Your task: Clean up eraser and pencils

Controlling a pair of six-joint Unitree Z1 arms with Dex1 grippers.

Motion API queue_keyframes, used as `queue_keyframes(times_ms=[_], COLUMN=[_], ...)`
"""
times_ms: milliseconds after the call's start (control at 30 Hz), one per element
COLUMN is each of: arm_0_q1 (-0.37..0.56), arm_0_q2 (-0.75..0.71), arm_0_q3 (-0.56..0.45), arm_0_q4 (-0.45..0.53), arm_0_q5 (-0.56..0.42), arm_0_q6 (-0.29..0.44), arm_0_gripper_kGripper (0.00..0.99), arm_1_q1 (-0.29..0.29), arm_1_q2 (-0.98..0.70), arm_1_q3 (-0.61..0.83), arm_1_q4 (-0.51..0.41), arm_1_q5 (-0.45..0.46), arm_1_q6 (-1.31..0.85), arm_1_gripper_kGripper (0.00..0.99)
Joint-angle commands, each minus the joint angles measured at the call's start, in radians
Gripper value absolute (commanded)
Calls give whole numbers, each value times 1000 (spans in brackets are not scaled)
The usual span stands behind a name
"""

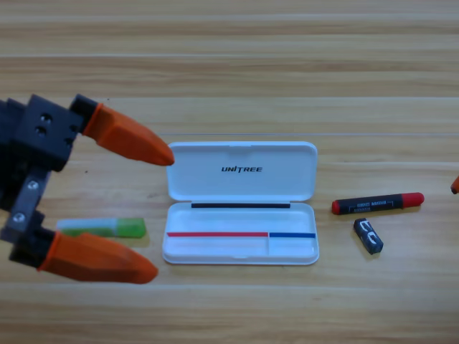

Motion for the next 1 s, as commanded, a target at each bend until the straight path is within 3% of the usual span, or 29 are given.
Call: queue_keyframes(times_ms=[33, 600, 833, 1000], arm_0_q1=[-27, -27, -27, -27], arm_0_q2=[56, 45, 44, 45], arm_0_q3=[-67, -77, -101, -167], arm_0_q4=[99, 157, 200, 291], arm_0_q5=[21, 184, 242, 337], arm_0_q6=[51, 95, 123, 166], arm_0_gripper_kGripper=[988, 989, 989, 989], arm_1_q1=[25, 25, -5, -5], arm_1_q2=[44, 48, 57, 122], arm_1_q3=[32, 30, 41, 62], arm_1_q4=[-14, -17, -9, -29], arm_1_q5=[-10, -21, -174, -324], arm_1_q6=[7, 60, 193, 317], arm_1_gripper_kGripper=[954, 954, 956, 956])
